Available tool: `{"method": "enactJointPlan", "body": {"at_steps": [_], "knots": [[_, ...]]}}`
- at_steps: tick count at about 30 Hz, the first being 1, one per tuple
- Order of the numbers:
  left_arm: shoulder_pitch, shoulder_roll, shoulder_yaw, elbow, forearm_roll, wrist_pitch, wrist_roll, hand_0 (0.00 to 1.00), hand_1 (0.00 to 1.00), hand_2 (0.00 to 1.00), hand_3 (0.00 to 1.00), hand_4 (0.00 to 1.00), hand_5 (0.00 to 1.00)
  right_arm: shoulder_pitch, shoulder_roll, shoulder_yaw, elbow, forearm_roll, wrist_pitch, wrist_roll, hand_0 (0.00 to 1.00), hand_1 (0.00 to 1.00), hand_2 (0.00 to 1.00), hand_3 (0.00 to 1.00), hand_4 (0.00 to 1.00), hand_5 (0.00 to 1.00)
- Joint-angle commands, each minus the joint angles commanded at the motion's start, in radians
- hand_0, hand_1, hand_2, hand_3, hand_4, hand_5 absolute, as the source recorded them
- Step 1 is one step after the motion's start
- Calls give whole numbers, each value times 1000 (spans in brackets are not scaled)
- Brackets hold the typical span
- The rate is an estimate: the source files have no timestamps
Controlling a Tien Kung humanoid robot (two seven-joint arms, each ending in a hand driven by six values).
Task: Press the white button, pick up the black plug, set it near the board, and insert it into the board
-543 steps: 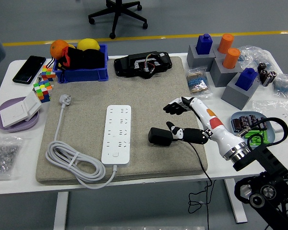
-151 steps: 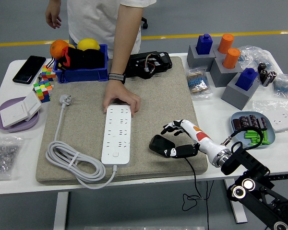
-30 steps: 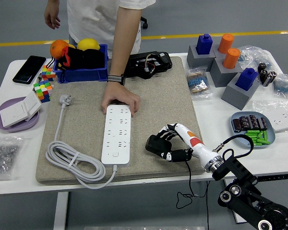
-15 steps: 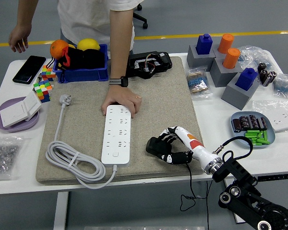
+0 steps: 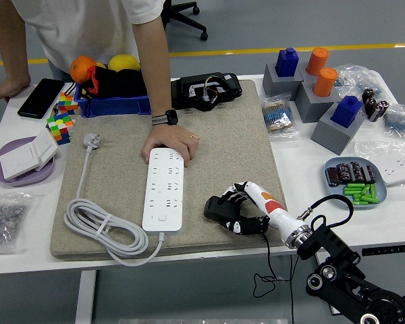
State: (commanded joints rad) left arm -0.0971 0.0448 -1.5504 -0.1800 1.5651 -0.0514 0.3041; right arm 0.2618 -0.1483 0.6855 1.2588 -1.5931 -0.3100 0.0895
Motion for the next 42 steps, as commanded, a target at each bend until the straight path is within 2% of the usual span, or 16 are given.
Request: {"method": "enactJointPlan", "body": {"at_steps": [1, 6, 7, 21, 25, 32, 35, 38, 42], "knots": [[0, -1, -1, 0, 0, 0, 0, 651, 645, 644, 685, 582, 25, 0, 0, -1, 1, -8, -9, 2, 529, 519, 553, 509, 968, 2], [2, -2, -4, 0, 0, 1, -1, 651, 645, 644, 685, 582, 25, 0, 3, 5, 0, -23, -16, 10, 529, 519, 553, 509, 968, 2], [1, -1, -5, 0, 1, 1, -1, 652, 644, 643, 685, 583, 25, 0, 4, 10, -1, -22, -15, 13, 520, 510, 531, 487, 854, 2], [1, -2, -7, 0, 1, 2, -1, 651, 643, 643, 685, 583, 30, 6, -10, 36, 25, -13, -3, 11, 526, 510, 541, 498, 850, 2], [-3, -2, -7, 0, 0, 2, 0, 650, 643, 642, 685, 584, 27, 20, -24, 37, 58, -12, 4, -1, 526, 509, 540, 502, 855, 2], [-1, 1, -9, 0, -3, 3, 1, 652, 643, 644, 685, 583, 26, 103, -69, -1, 129, -19, 35, -54, 527, 505, 531, 494, 860, 2], [-5, 4, -10, 0, -3, 4, 1, 652, 643, 644, 685, 583, 26, 175, -91, -46, 156, -5, 79, -97, 527, 505, 531, 494, 860, 2], [-7, 6, -8, 0, -6, 5, 0, 653, 644, 644, 685, 583, 27, 234, -98, -86, 163, 5, 114, -121, 528, 505, 531, 495, 862, 2], [-9, 8, -7, 0, -9, 5, 0, 653, 644, 644, 685, 583, 27, 296, -88, -145, 163, 11, 137, -140, 528, 505, 531, 495, 862, 2]]}}
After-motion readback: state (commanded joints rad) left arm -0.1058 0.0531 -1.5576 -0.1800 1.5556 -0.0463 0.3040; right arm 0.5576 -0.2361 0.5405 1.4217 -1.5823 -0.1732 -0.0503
